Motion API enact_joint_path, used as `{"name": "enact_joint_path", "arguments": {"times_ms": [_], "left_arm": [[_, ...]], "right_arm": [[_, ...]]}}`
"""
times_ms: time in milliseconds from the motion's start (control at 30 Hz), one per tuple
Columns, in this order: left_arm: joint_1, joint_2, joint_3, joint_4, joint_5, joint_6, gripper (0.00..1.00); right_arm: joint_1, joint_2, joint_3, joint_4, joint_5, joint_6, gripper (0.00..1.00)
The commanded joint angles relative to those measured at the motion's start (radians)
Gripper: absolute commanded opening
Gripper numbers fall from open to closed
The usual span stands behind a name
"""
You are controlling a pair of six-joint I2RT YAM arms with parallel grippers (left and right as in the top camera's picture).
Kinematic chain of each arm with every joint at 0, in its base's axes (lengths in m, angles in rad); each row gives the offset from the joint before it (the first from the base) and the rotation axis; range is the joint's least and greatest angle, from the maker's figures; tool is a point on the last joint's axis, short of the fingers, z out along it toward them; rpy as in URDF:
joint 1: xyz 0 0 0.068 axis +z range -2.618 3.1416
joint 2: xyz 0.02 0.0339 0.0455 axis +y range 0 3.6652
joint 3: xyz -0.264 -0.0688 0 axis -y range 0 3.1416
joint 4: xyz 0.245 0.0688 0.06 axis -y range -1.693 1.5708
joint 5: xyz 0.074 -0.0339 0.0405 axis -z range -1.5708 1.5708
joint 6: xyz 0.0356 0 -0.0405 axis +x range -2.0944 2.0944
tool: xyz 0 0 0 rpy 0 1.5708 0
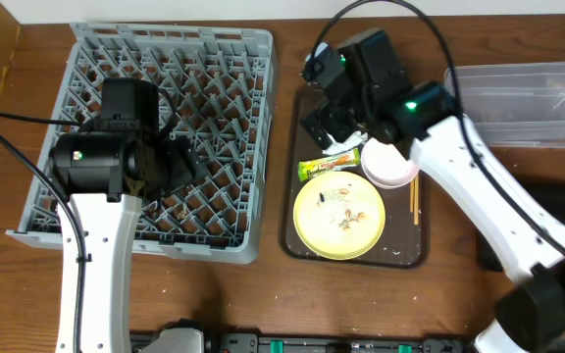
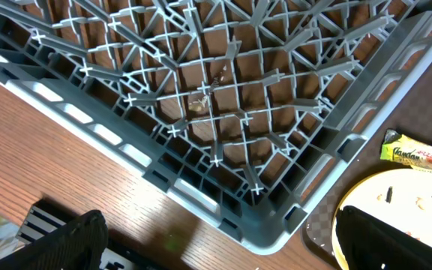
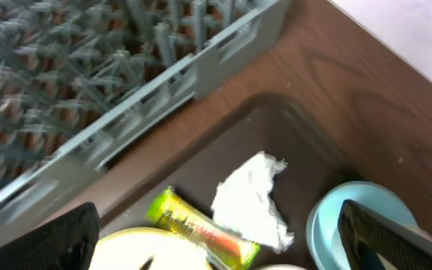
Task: Sort waste into correct bins and load items into the dishwasher
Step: 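Reach the right gripper to the tray and grasp the white tissue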
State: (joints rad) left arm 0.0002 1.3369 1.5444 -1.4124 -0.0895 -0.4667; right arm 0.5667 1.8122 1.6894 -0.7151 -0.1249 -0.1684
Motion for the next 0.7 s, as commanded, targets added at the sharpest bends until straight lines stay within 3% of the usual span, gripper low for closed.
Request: {"name": "enact_joint_path", "arguments": {"times_ms": [0,67,100,133,233,467,667], "left_arm": [[0.005,0.002,-0.002,-0.004,-0.013,0.013,0.98],[0.005,0.002,-0.002,-0.004,-0.013,0.013,0.98],[0.005,0.002,-0.002,-0.004,-0.013,0.013,0.98],[0.005,0.002,-0.002,-0.004,-0.013,0.013,0.98],[0.005,0.002,-0.002,-0.004,-0.013,0.013,0.98],[0.005,0.002,-0.002,-0.004,-0.013,0.013,0.98],[0.005,0.002,-0.002,-0.004,-0.013,0.013,0.98]], "right_arm": [[-0.011,0.087,0.016,0.058,0.006,0.111,0.99],[-0.005,0.13,0.016,0.082,-0.003,0.138,0.99],[-0.002,0.179,0.016,0.103,0.027,0.143,0.83],[-0.002,0.211,0.016,0.111,0.069,0.171,0.77],[-0.002,0.307,0.016,0.117,0.23,0.29,0.76],[0.009,0.41,0.016,0.122,0.226,0.296,0.77],[0.017,0.469,0.016,0.119,0.226,0.355,0.65]]}}
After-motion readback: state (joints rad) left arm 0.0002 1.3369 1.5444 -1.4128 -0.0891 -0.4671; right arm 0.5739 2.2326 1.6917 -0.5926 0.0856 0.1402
